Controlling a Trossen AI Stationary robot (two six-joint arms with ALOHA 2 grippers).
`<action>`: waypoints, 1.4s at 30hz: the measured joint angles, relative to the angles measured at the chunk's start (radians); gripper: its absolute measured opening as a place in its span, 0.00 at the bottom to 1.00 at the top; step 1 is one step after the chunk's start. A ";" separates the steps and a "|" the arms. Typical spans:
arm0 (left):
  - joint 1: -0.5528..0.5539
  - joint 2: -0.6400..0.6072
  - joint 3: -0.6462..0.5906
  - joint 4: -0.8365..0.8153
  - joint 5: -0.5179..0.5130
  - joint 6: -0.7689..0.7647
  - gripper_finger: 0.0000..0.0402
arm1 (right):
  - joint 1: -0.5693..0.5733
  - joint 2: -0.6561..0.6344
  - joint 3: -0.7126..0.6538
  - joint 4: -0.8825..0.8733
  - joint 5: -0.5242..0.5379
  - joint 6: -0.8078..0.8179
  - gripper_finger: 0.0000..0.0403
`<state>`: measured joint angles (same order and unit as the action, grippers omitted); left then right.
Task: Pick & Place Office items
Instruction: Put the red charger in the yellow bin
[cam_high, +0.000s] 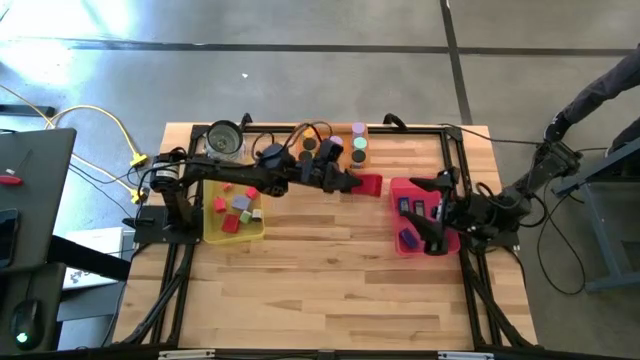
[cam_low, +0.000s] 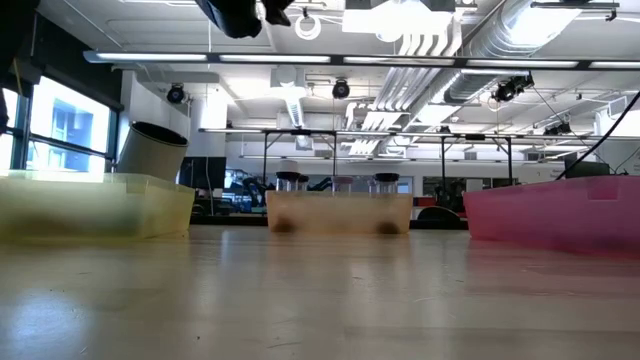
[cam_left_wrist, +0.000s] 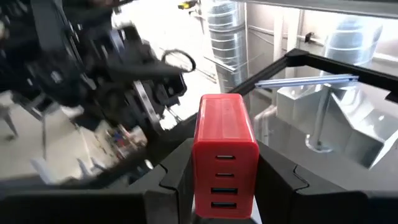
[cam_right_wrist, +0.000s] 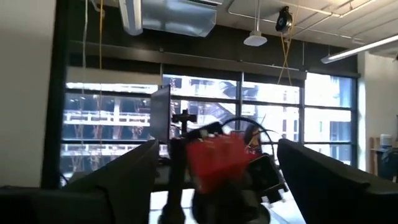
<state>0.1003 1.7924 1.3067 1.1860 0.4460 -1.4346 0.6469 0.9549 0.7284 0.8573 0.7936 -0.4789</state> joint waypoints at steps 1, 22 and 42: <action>0.015 0.000 0.000 0.004 0.008 0.016 0.29 | 0.012 -0.004 0.000 0.001 0.010 0.000 0.79; 0.330 -0.110 0.122 -0.052 0.748 0.412 0.29 | 0.106 -0.011 0.000 0.000 0.267 0.097 0.79; 0.524 -0.110 0.485 -0.274 0.909 0.591 0.33 | 0.001 -0.011 0.000 -0.001 0.353 0.180 0.79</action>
<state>0.6238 1.6825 1.7914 0.9117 1.3552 -0.8432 0.6479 0.9443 0.7284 0.8566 1.1469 -0.2986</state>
